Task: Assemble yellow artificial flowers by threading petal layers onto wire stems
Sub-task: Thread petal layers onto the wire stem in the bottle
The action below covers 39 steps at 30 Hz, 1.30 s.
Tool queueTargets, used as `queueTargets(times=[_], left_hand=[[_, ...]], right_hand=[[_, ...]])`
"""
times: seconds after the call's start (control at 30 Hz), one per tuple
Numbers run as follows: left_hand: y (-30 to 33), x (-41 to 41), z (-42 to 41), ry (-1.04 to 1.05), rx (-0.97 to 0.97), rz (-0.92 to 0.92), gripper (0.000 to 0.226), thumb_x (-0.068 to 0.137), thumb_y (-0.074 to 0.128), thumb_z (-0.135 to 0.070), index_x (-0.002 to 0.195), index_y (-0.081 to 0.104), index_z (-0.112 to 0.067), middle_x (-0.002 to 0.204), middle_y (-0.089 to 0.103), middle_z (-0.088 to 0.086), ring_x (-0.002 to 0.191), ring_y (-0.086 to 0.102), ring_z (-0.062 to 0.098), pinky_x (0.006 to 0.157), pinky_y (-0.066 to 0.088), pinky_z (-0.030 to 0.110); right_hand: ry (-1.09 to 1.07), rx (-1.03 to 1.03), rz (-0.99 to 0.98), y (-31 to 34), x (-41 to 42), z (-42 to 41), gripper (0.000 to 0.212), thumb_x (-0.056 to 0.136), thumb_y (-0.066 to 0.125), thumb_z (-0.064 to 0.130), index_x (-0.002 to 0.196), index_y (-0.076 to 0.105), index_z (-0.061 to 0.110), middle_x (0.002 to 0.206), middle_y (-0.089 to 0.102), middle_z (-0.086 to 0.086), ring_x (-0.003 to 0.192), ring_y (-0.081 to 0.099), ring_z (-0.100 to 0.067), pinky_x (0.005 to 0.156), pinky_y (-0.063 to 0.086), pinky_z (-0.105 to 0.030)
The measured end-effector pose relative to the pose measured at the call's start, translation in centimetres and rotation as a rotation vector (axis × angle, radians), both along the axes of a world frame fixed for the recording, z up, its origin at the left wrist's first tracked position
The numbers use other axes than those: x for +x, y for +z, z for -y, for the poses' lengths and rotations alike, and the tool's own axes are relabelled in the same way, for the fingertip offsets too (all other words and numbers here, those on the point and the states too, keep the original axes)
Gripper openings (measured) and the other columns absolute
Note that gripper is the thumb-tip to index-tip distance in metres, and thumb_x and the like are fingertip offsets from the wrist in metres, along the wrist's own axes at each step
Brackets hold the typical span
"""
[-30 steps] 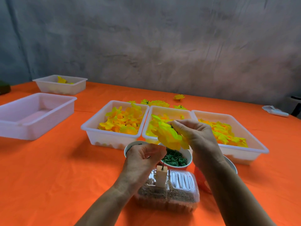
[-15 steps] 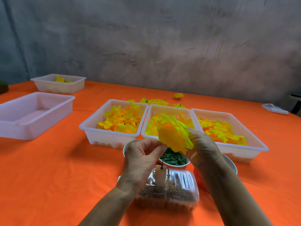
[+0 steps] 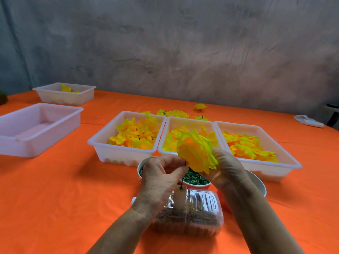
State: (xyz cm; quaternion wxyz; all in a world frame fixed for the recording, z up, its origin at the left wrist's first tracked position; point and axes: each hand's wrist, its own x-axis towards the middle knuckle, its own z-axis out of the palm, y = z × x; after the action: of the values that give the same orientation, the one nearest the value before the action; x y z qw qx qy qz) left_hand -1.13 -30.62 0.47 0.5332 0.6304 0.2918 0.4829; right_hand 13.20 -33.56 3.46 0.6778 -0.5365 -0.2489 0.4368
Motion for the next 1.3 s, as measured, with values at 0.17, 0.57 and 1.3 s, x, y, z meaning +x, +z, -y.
queueTargets(times=[0.17, 0.57, 1.3], left_hand=[[0.3, -0.3, 0.2, -0.009, 0.036, 0.008, 0.019, 0.076, 0.074, 0.0, 0.074, 0.073, -0.02, 0.07, 0.073, -0.007, 0.064, 0.066, -0.001, 0.058, 0.048, 0.01], [0.2, -0.1, -0.2, -0.011, 0.051, 0.047, 0.016, 0.078, 0.074, -0.012, 0.071, 0.074, -0.026, 0.075, 0.074, -0.005, 0.071, 0.069, 0.005, 0.062, 0.05, 0.012], [2.6, 1.4, -3.7, -0.081, -0.179, 0.085, 0.037, 0.057, 0.075, -0.029, 0.091, 0.067, -0.018, 0.092, 0.068, 0.007, 0.079, 0.065, 0.011, 0.057, 0.051, 0.017]], right_hand=[[-0.025, -0.002, -0.088, 0.0, 0.2, -0.2, 0.008, 0.088, 0.057, 0.009, 0.083, 0.064, 0.012, 0.079, 0.067, -0.011, 0.074, 0.061, -0.026, 0.063, 0.048, -0.036], [0.045, -0.01, -0.152, 0.0, 0.4, -0.4, 0.006, 0.077, 0.066, 0.011, 0.082, 0.068, 0.01, 0.075, 0.07, -0.01, 0.064, 0.065, -0.022, 0.059, 0.048, -0.033], [0.144, 0.033, -0.551, -1.0, -0.4, -0.3, 0.023, 0.054, 0.061, 0.014, 0.076, 0.064, 0.006, 0.067, 0.07, -0.013, 0.065, 0.063, -0.026, 0.06, 0.052, -0.029]])
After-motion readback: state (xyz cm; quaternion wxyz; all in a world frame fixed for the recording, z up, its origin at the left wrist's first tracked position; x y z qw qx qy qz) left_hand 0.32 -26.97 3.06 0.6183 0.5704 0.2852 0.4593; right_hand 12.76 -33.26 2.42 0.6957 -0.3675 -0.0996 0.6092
